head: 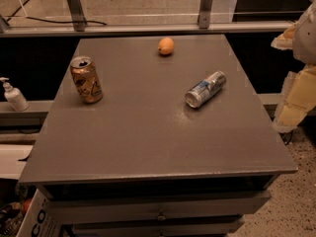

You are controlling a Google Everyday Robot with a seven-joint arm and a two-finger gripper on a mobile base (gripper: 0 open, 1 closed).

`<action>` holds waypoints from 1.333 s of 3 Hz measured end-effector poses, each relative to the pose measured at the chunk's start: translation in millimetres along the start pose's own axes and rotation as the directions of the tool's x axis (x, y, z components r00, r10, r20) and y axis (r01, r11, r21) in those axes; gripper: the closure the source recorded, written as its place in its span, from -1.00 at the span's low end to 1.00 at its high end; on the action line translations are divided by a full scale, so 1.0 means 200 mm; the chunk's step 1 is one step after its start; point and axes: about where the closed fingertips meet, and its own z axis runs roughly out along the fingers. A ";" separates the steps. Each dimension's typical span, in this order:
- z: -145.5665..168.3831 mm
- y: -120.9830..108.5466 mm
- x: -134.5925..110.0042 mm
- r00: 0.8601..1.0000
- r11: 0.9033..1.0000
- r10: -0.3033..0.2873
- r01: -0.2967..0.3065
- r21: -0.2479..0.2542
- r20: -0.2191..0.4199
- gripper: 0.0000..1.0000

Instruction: Place redbull can upright

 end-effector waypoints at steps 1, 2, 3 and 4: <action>0.00 -0.01 0.00 1.000 1.000 -0.005 0.005 0.006 0.009 -1.00; 0.08 -0.12 0.00 0.999 1.000 -0.018 0.018 0.006 0.048 -1.00; 0.20 -0.29 -0.02 0.993 0.998 -0.067 0.066 0.007 0.095 -1.00; 0.31 -0.45 -0.07 0.979 0.988 -0.154 0.150 0.032 0.136 -1.00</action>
Offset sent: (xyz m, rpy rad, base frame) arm 0.0679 -0.0123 -0.0260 0.0921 -0.0240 0.0630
